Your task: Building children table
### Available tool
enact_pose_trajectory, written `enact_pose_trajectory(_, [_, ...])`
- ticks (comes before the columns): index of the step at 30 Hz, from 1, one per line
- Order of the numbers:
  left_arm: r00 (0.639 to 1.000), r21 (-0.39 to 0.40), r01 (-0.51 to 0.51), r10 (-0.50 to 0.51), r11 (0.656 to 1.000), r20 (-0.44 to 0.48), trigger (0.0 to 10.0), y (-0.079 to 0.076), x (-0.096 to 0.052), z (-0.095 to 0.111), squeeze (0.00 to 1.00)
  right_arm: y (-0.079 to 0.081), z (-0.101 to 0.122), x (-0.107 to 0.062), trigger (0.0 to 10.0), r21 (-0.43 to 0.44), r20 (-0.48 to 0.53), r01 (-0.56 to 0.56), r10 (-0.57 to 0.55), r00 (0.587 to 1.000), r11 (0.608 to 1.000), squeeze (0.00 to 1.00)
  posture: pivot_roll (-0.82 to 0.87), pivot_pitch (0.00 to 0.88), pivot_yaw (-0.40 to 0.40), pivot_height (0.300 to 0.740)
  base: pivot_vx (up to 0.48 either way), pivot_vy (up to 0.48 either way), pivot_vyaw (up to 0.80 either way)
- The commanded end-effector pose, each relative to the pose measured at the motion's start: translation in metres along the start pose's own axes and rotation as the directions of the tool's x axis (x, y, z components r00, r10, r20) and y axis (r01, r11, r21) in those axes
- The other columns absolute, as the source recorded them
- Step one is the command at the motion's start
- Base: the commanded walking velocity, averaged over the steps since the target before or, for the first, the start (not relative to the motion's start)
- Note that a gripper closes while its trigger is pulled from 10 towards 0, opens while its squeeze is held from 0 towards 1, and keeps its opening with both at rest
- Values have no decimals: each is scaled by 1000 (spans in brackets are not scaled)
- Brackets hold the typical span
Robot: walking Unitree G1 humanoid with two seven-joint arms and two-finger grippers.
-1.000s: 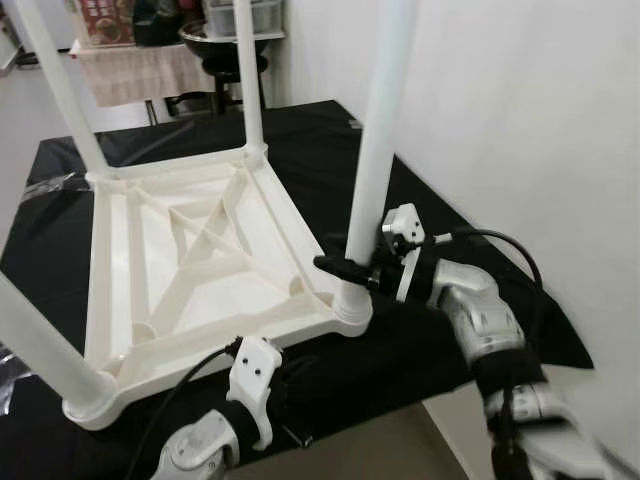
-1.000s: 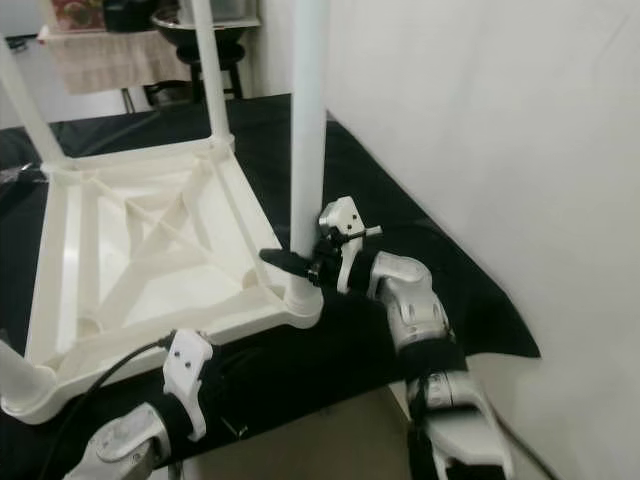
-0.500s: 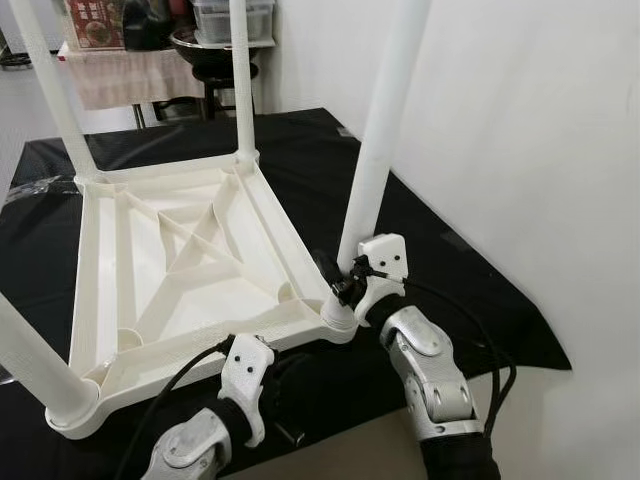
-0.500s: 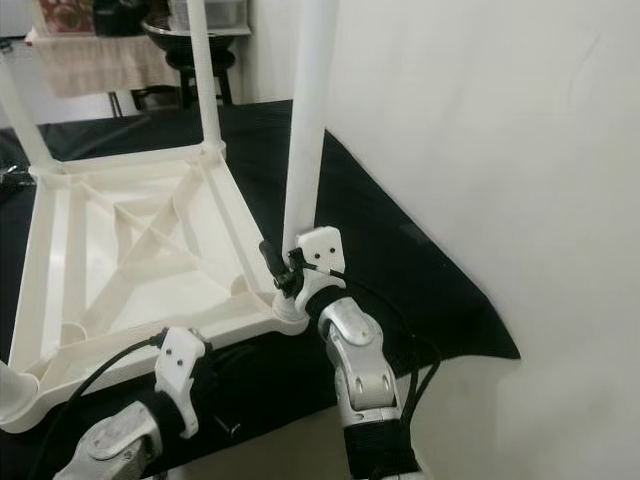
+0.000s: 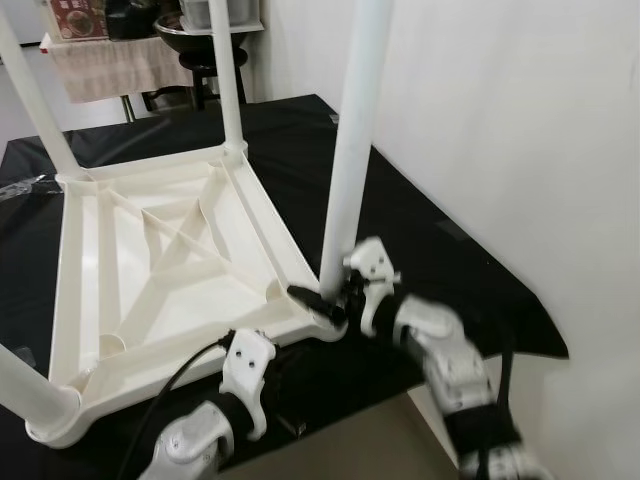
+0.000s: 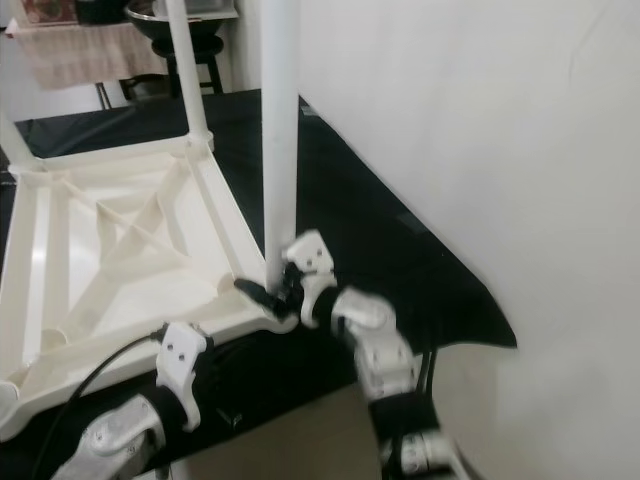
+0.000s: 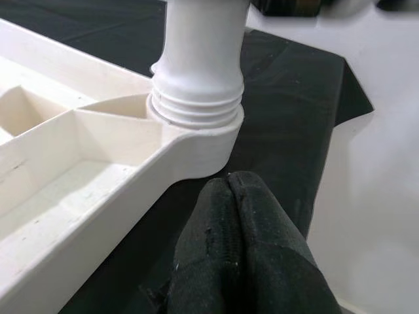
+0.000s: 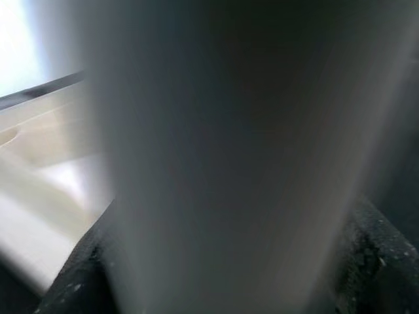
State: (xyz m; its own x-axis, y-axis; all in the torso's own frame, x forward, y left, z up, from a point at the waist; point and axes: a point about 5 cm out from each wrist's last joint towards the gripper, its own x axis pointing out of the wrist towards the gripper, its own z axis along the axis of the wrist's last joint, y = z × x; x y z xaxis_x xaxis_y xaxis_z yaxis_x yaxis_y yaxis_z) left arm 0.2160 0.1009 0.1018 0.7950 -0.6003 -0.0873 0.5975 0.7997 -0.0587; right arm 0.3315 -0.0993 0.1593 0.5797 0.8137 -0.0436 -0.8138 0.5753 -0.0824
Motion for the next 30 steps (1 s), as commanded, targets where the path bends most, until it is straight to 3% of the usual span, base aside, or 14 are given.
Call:
enact_pose_trajectory(1, [1000, 0, -5, 5, 1000, -25, 10000, -1, 0, -6, 0, -8, 1, 0, 10000, 10, 8, -102, 102, 995, 995, 0, 67, 41, -72, 740, 0, 0, 0])
enact_pose_trajectory(4, [1000, 5, -10, 10, 1000, -24, 10000, -1, 1, -6, 0, -17, 6, -2, 10000, 23, -6, -241, 241, 970, 970, 0, 74, 37, -76, 740, 0, 0, 0])
enact_pose_trajectory(6, [1000, 8, -11, 11, 1000, -24, 10000, -1, 2, -6, 0, -19, 4, -3, 10000, 30, -29, -276, 277, 961, 961, 0, 74, 37, -78, 740, 0, 0, 0])
enact_pose_trajectory(7, [1000, 9, -12, 13, 1000, -23, 10000, -1, 2, -6, 0, -21, 5, -3, 2627, 34, -35, -281, 282, 959, 959, 0, 75, 37, -81, 740, 0, 0, 0])
enact_pose_trajectory(8, [1000, 9, -14, 14, 1000, -22, 10000, -1, 2, -6, 0, -23, 6, -2, 0, 45, -35, -284, 286, 958, 958, 0, 74, 36, -81, 740, 0, 0, 0])
enact_pose_trajectory(17, [1000, 6, -19, 19, 1000, -18, 10000, -3, 3, -6, 0, -32, 13, -7, 0, 52, 6, -310, 310, 951, 949, 0, 63, 40, -84, 740, 0, 0, 0])
enact_pose_trajectory(20, [1000, 5, -19, 19, 1000, -17, 10000, -3, 2, -6, 0, -32, 7, -12, 0, 41, 10, -299, 299, 954, 953, 0, 59, 45, -81, 740, 0, 0, 0])
enact_pose_trajectory(23, [1000, 2, -20, 20, 1000, -16, 10000, -4, 1, -6, 0, -30, -8, -27, 0, 3, -50, -240, 240, 969, 971, 0, 55, 54, -78, 740, 0, 0, 0])
enact_pose_trajectory(24, [1000, 0, -19, 19, 1000, -17, 10000, -4, -1, -6, 0, -29, -21, -34, 0, -3, -106, -83, 82, 991, 997, 0, 45, 60, -79, 740, 0, 0, 0])
enact_pose_trajectory(26, [1000, 0, -18, 18, 1000, -17, 10000, -4, -1, -6, 0, -29, -25, -34, 0, 3, -119, -22, 22, 993, 1000, 0, 45, 60, -79, 740, 0, 0, 0])
enact_pose_trajectory(27, [1000, -1, -18, 18, 1000, -18, 10000, -3, -2, -6, 0, -28, -32, -30, 0, 30, -118, 219, -214, 970, 975, 0, 34, 67, -73, 740, 0, 0, 0])
enact_pose_trajectory(28, [1000, -1, -18, 18, 1000, -18, 10000, -3, -2, -6, 0, -28, -32, -30, 0, 30, -118, 219, -214, 970, 975, 0, 34, 67, -73, 740, 0, 0, 0])
enact_pose_trajectory(29, [1000, -2, -18, 18, 1000, -18, 10000, -3, -3, -6, 0, -28, -37, -28, 0, 52, -127, 380, -372, 920, 923, 0, 34, 67, -73, 740, 0, 0, 0])
enact_pose_trajectory(30, [1000, -4, -17, 17, 1000, -19, 10000, -3, -4, -6, 0, -6, -47, -25, 0, 126, -155, 449, -429, 890, 885, 0, 23, 76, -61, 740, 0, 0, 0])
